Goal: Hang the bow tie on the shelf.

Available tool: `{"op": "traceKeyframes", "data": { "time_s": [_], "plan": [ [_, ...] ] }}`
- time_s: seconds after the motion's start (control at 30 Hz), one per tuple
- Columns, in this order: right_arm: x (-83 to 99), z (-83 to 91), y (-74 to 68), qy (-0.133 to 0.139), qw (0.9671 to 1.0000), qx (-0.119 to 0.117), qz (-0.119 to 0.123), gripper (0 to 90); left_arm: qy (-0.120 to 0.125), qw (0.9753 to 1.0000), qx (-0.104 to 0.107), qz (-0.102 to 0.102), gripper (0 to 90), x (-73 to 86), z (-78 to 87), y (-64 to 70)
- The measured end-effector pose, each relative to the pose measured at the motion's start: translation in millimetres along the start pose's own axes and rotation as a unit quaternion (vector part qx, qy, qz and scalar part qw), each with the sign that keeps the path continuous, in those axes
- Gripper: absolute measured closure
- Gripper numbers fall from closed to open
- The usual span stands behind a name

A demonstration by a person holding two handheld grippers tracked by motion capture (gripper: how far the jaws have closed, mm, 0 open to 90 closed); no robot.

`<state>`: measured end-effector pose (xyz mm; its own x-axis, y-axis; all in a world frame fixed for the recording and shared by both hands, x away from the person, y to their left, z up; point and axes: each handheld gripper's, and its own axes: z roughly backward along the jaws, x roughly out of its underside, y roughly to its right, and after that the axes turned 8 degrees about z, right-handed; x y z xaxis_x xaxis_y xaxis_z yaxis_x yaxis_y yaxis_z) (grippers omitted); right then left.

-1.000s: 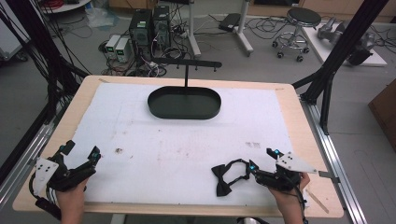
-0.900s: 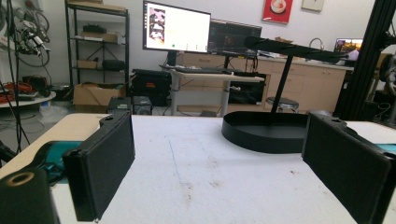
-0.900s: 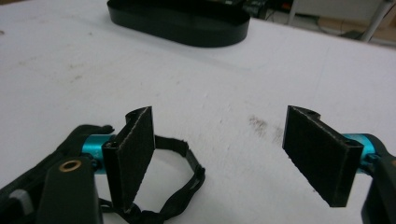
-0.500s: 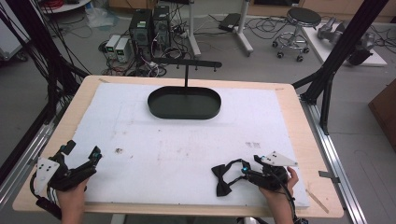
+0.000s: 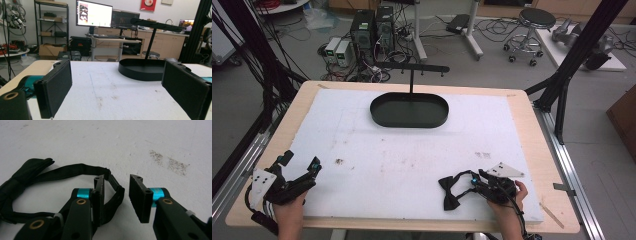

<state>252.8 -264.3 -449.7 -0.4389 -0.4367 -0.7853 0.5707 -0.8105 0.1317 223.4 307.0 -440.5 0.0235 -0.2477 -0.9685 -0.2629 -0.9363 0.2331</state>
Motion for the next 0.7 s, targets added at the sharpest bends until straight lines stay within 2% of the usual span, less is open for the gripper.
{"op": "traceKeyframes", "data": {
  "time_s": [0.17, 0.2, 0.27, 0.47, 0.63, 0.67, 0.7],
  "plan": [
    [-1.3, -2.9, -3.9, -0.012, 0.9998, 0.007, 0.012, 73.9, 0.0, 1.0, -0.002, 0.0, 10.0, 0.0, 0.3, -0.6],
    [-1.6, -3.6, -4.9, -0.016, 0.9997, 0.007, 0.018, 80.4, 0.001, 1.0, -0.002, 0.0, 10.0, 0.1, 0.3, -0.8],
    [-2.2, -3.9, -7.3, -0.02, 0.9994, 0.012, 0.027, 83.9, 0.001, 1.0, -0.002, 0.0, 10.0, 0.1, 0.4, -1.0],
    [-3.7, -4.1, -11.6, -0.024, 0.9982, 0.021, 0.05, 86.1, 0.001, 1.0, -0.003, 0.001, 10.1, 0.3, 0.6, -1.2],
    [-7.7, 2.0, -17.6, 0.003, 0.996, 0.036, 0.081, 86.2, 0.002, 1.0, -0.003, 0.003, 10.0, -0.2, 1.3, -1.5],
    [-11.5, 6.4, -20.4, 0.019, 0.9941, 0.043, 0.097, 86.2, 0.003, 1.0, -0.004, 0.003, 10.0, -0.4, 1.7, -1.5],
    [-13.5, 8.4, -22.6, 0.026, 0.9933, 0.047, 0.102, 86.2, 0.004, 1.0, -0.004, 0.004, 10.0, -0.6, 2.0, -1.6]
  ]
}}
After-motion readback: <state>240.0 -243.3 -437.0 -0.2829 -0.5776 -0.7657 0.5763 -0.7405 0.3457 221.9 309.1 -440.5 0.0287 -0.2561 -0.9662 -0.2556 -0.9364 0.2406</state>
